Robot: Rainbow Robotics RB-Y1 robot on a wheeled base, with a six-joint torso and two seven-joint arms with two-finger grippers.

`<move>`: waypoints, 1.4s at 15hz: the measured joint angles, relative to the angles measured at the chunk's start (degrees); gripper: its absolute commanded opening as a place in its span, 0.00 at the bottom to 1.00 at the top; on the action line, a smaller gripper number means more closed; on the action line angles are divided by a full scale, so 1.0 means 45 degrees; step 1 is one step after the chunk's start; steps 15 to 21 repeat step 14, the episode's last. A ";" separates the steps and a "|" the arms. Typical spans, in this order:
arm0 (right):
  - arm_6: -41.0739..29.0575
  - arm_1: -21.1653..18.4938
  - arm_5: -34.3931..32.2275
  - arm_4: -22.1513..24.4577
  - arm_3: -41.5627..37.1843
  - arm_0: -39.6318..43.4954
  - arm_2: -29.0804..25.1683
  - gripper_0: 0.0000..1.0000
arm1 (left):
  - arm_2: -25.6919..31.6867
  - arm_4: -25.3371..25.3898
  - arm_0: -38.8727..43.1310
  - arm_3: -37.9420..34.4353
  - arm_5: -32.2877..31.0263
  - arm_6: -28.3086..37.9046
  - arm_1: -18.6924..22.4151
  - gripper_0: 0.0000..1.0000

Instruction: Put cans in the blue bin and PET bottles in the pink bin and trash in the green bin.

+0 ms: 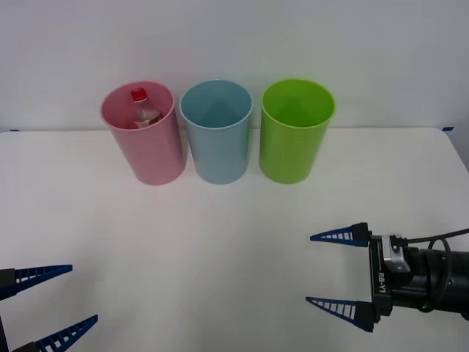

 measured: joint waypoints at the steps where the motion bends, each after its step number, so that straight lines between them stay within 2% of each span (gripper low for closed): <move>1: 0.0146 0.0000 -0.0132 0.0000 0.0323 -0.0095 -0.0095 1.00 | 0.0000 0.0000 0.0000 0.0000 0.0000 0.0000 0.0000 1.00; 8: 0.0753 0.0014 -0.0549 0.0004 0.0878 -0.0144 -0.0463 1.00 | 0.0000 0.0000 0.0000 0.0000 0.0000 0.0000 0.0000 1.00; 21: 0.0762 0.0037 -0.0567 -0.0003 0.0890 -0.0129 -0.0462 1.00 | 0.0000 0.0000 0.0000 0.0000 0.0000 -0.0001 0.0000 1.00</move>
